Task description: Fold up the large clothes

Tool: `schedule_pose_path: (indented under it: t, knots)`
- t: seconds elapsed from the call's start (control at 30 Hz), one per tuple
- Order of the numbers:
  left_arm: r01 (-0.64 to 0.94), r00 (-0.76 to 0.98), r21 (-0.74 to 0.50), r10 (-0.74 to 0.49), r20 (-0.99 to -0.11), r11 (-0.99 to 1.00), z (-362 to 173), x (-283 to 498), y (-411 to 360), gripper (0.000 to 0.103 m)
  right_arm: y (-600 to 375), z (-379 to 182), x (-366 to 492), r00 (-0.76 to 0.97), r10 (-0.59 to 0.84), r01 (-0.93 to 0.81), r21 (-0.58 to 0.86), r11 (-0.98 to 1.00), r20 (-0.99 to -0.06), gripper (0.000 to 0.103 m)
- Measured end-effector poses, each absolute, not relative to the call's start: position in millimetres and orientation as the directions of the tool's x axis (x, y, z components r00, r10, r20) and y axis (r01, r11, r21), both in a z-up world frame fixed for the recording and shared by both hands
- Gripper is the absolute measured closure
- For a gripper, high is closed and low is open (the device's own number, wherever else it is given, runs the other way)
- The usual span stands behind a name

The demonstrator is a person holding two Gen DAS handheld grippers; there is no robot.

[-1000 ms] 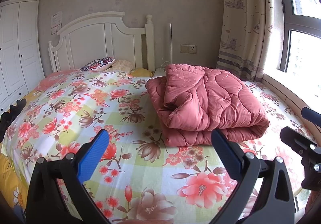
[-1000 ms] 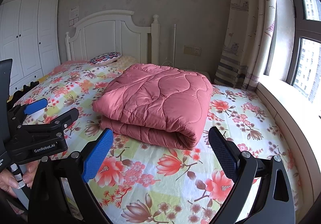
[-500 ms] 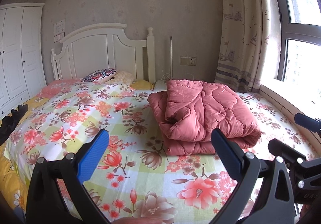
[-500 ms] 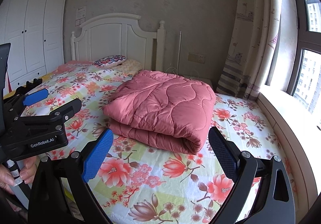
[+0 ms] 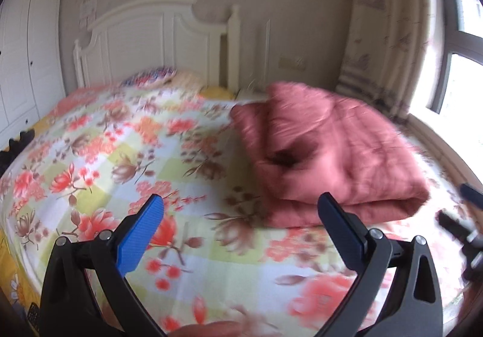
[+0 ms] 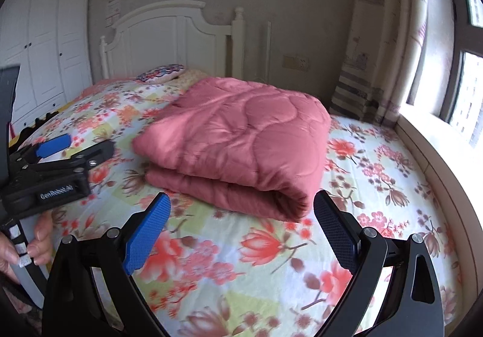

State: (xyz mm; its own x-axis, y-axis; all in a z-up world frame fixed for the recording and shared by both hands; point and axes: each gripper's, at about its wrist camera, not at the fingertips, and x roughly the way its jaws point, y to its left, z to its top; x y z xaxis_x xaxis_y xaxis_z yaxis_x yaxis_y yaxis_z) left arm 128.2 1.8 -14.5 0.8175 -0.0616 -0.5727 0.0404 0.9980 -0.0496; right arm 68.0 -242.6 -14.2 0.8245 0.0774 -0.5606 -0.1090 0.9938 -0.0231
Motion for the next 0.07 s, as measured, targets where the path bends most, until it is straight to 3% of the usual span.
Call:
schedule_pose_path:
  t: [0.07]
  knots:
    - [0.015, 0.791, -0.035, -0.033, -0.611, 0.999, -20.7, 154.1, 21.9, 0.002, -271.2, -14.6, 82.0, 0.818, 0.026, -0.038, -0.010, 0.999, -0.575, 0.011]
